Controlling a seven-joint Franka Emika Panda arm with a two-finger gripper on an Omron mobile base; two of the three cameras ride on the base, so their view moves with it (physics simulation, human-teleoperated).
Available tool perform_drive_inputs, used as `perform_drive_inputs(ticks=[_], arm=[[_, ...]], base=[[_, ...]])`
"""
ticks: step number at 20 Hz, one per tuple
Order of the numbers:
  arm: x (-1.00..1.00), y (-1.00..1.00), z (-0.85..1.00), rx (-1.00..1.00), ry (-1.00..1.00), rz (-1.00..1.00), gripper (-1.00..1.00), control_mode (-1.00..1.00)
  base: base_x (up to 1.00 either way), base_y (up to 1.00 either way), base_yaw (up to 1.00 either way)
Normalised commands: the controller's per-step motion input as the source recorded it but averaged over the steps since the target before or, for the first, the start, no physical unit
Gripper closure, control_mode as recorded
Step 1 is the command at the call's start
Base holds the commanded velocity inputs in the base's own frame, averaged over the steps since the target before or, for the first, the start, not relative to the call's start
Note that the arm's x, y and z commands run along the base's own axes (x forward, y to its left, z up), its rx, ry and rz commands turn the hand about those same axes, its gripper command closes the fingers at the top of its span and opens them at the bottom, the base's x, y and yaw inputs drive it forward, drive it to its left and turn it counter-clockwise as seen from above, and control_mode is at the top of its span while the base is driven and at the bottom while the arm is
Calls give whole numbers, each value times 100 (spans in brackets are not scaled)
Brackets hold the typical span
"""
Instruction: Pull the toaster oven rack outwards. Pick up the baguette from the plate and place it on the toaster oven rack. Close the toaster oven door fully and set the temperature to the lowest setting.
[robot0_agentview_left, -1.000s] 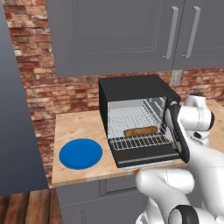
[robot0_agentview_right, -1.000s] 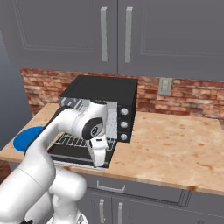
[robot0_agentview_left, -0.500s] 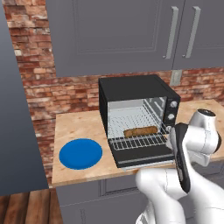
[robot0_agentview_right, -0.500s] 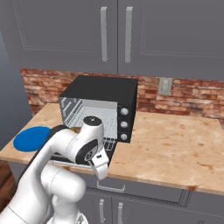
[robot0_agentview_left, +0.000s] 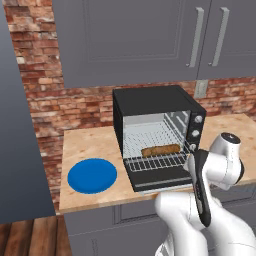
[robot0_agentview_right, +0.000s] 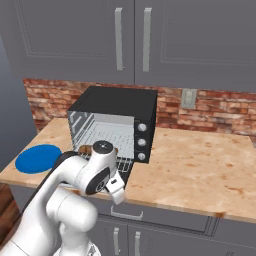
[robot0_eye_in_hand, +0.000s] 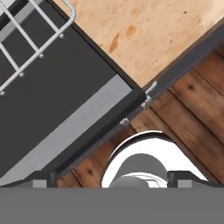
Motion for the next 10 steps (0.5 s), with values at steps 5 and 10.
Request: perform_drive_inputs(ticks=[5, 10], arm=[[47, 0, -1, 0, 0, 8, -100, -100], [43, 0, -16, 0, 0, 8, -100, -100]], base=[[0, 0, 0], [0, 0, 0]])
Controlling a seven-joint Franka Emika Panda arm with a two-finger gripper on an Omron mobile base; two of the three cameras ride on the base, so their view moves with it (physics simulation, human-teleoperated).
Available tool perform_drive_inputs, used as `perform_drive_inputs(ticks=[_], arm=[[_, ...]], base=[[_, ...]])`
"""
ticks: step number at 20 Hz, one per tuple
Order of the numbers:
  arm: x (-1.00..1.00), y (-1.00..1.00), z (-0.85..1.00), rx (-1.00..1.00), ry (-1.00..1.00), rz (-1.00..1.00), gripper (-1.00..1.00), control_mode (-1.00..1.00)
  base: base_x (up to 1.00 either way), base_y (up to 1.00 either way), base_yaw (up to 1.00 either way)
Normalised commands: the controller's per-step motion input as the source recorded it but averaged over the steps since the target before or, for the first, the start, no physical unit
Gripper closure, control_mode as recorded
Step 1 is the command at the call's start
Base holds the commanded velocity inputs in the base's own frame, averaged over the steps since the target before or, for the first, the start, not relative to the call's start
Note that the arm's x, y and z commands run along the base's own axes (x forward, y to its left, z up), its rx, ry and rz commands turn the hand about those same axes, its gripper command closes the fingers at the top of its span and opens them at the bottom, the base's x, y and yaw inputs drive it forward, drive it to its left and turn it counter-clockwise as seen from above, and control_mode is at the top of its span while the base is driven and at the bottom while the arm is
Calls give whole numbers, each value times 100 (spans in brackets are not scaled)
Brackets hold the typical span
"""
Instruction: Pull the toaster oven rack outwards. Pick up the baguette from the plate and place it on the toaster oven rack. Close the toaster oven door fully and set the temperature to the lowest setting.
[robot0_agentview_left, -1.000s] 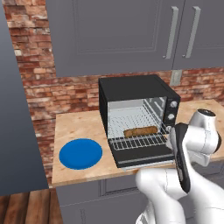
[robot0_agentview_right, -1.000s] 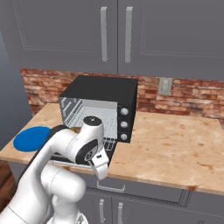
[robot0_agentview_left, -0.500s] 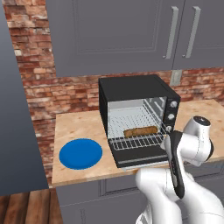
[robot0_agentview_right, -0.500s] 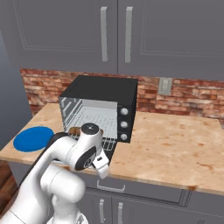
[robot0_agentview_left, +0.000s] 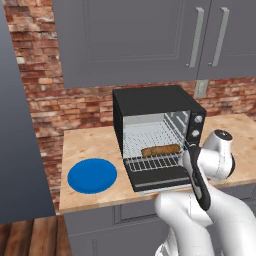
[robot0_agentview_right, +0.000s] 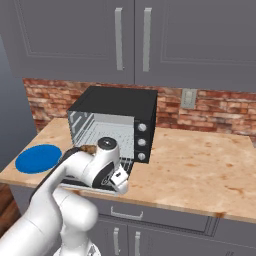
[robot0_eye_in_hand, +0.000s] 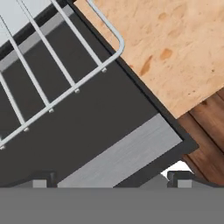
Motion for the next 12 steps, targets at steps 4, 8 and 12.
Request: perform_drive_inputs(ticks=[4, 8, 12], arm=[[45, 0, -17, 0, 0, 7, -100, -100], [41, 0, -20, 0, 0, 7, -100, -100], [45, 0, -15, 0, 0, 7, -100, -100]], base=[[0, 0, 0], [0, 0, 0], [0, 0, 0]])
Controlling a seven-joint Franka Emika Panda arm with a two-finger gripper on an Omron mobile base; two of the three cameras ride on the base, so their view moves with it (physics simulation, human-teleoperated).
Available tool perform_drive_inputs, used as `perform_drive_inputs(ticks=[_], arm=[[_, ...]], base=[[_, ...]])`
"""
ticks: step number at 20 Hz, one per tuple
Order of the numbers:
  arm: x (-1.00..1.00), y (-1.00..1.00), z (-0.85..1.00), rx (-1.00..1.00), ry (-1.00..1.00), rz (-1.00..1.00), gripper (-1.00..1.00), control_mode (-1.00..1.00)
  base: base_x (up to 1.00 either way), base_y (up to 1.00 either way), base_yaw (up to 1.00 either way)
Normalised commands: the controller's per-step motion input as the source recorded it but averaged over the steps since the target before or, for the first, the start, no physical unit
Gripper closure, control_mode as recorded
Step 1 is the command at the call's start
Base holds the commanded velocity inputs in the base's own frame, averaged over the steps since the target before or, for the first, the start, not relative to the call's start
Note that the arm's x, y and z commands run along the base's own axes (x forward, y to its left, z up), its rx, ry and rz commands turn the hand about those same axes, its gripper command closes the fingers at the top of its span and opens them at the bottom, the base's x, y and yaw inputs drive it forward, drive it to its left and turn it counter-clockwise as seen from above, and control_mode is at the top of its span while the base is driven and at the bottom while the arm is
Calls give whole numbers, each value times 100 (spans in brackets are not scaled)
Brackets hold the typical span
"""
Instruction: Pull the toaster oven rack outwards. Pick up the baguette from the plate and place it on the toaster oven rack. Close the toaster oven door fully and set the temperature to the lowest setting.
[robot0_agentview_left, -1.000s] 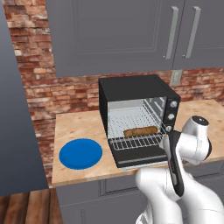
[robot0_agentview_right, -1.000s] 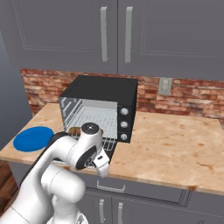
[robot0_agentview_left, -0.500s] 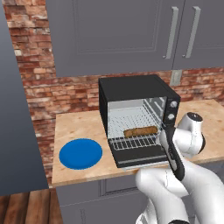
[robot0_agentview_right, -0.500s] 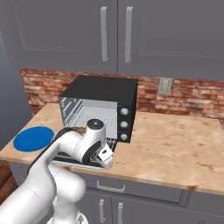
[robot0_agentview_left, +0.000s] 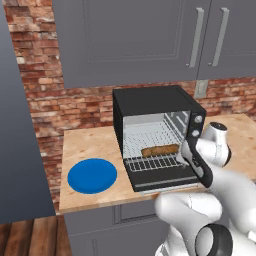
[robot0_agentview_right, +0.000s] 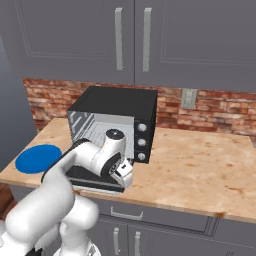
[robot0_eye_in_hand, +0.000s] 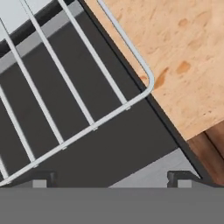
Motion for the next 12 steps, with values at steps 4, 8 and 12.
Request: perform_drive_inputs(ticks=[4, 8, 12], arm=[[47, 0, -3, 1, -1, 5, -100, -100], [49, 0, -6, 1, -2, 2, -100, -100], [64, 0, -1, 1, 0, 2, -100, -100]], base=[[0, 0, 0], [0, 0, 0], [0, 0, 0]])
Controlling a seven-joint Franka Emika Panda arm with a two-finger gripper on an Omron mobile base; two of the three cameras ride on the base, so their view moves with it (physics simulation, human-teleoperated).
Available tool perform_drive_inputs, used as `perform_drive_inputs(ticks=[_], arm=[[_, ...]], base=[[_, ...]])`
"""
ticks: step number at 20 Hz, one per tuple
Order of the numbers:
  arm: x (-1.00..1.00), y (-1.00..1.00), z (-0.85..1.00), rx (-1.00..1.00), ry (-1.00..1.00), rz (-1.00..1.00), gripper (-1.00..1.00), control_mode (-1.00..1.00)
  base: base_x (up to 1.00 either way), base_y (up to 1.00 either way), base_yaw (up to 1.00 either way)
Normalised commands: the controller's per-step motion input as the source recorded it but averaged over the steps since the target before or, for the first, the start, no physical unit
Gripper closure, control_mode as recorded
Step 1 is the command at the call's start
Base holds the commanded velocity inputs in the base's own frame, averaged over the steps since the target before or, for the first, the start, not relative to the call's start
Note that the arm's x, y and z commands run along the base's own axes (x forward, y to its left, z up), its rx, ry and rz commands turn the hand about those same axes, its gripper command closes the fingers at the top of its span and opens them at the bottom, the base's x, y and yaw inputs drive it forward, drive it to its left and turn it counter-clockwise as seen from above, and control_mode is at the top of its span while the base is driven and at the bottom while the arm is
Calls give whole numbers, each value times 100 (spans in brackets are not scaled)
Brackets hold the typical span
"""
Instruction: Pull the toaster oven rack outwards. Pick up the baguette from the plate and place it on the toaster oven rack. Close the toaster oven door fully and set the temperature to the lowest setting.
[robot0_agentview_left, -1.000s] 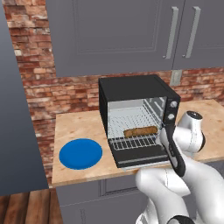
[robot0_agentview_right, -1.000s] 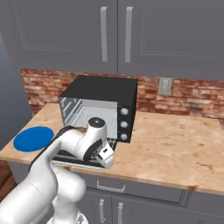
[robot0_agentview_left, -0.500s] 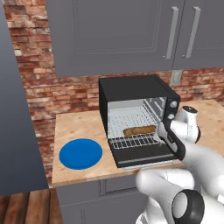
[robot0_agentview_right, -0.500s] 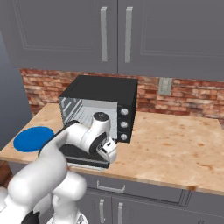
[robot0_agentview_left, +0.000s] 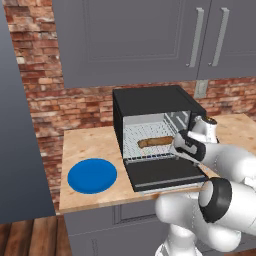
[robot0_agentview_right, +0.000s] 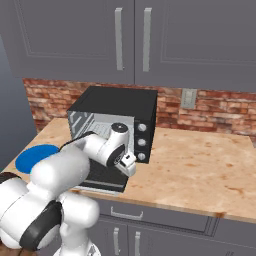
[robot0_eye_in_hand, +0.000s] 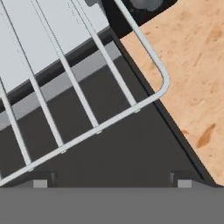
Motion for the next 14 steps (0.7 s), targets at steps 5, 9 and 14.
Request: perform_drive_inputs(ticks=[5, 9, 14], arm=[[72, 0, 0, 1, -4, 1, -100, -100], [76, 0, 0, 2, -7, 0, -100, -100], [-7, 0, 19, 0, -9, 0, -100, -100]], base=[[0, 0, 0], [0, 0, 0], [0, 0, 0]])
